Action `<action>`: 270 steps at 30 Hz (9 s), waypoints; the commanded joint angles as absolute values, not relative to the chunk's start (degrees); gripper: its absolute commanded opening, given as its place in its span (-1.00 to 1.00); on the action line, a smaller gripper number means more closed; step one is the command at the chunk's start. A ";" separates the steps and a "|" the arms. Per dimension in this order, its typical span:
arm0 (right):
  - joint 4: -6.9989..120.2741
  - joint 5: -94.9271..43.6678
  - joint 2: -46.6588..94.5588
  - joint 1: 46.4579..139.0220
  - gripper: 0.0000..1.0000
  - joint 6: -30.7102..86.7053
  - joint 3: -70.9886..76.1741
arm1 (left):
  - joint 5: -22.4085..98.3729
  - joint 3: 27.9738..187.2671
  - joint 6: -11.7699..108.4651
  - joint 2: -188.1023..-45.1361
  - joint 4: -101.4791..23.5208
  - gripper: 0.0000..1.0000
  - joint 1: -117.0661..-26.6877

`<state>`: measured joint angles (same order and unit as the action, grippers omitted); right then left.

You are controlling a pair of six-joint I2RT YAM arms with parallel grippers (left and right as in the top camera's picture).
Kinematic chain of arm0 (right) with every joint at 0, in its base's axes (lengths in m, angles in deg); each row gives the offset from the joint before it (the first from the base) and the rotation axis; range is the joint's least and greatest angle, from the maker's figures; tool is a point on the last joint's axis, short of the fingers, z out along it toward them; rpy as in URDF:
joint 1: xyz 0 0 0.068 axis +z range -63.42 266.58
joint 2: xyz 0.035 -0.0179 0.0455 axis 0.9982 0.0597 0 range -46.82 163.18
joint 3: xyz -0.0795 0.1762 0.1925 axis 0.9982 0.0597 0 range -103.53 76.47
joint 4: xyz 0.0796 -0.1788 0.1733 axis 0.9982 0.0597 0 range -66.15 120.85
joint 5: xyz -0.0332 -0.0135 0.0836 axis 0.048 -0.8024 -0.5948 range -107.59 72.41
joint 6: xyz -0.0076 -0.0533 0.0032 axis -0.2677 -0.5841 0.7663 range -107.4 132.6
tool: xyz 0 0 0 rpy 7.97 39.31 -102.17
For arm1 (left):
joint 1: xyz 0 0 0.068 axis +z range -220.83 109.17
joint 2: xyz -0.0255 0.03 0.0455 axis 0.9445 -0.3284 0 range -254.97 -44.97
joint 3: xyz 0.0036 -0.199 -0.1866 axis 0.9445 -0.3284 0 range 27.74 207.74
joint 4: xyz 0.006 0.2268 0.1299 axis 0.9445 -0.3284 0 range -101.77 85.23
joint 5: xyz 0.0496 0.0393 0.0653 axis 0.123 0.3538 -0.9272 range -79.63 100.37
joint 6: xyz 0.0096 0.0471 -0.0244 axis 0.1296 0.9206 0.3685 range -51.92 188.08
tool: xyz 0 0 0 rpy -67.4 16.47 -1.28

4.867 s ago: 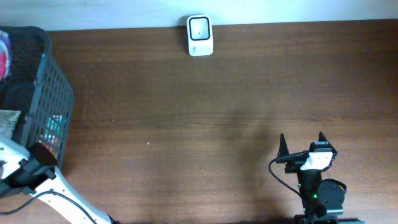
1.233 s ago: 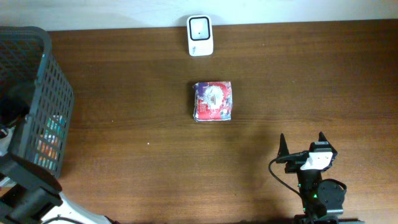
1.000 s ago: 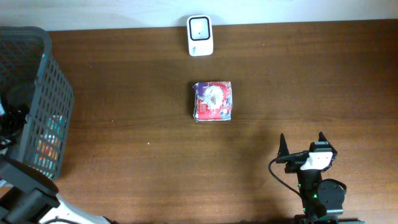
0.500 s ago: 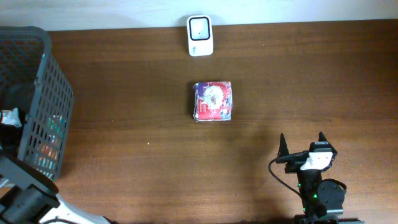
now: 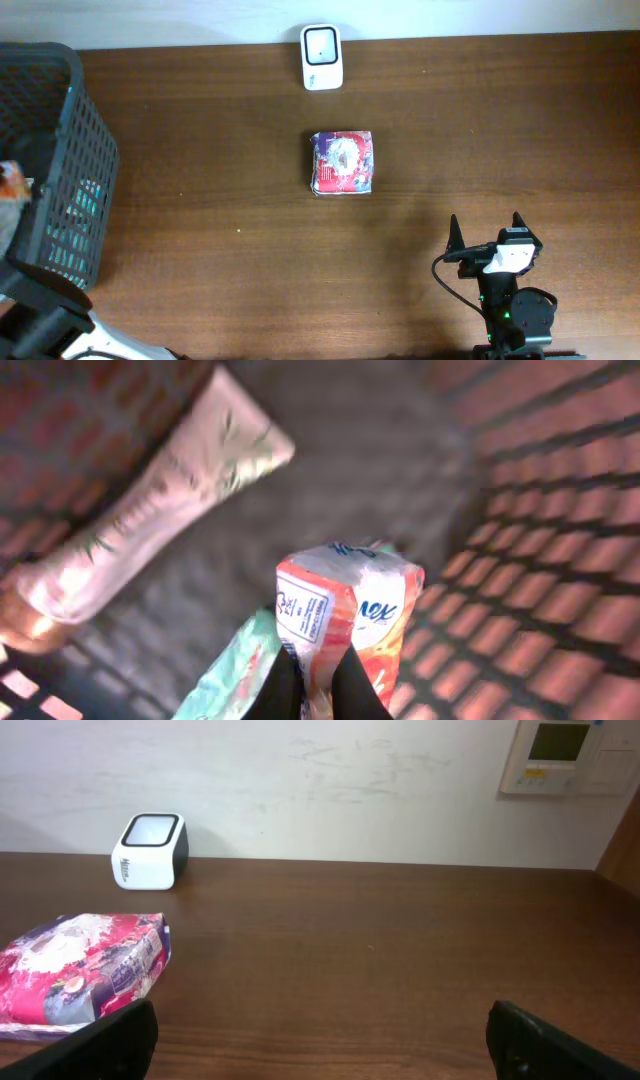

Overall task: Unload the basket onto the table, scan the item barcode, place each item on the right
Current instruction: 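Return left gripper to basket and grasp the small orange box, then place the orange box on the table left of the wipes, then grasp the light green tissue pack in the basket with left gripper, then place the green tissue pack left of the orange box, then grasp the white-green Kleenex pack in the basket with left gripper, then place the Kleenex pack left of the green tissue pack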

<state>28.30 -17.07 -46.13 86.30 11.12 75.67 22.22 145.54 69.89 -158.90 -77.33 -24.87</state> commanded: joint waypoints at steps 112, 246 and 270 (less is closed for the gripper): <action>28.52 -17.01 -46.46 86.57 0.97 11.54 76.15 | 26.05 130.31 78.83 -170.09 -80.47 -1.00 -17.77; 28.50 -17.01 -46.46 86.57 0.97 11.54 76.15 | 38.62 157.17 66.63 -160.58 -77.44 -1.00 -61.37; 28.52 -17.01 -46.46 86.57 0.97 11.54 76.15 | 16.91 146.72 54.13 -181.37 -81.39 -0.33 -78.71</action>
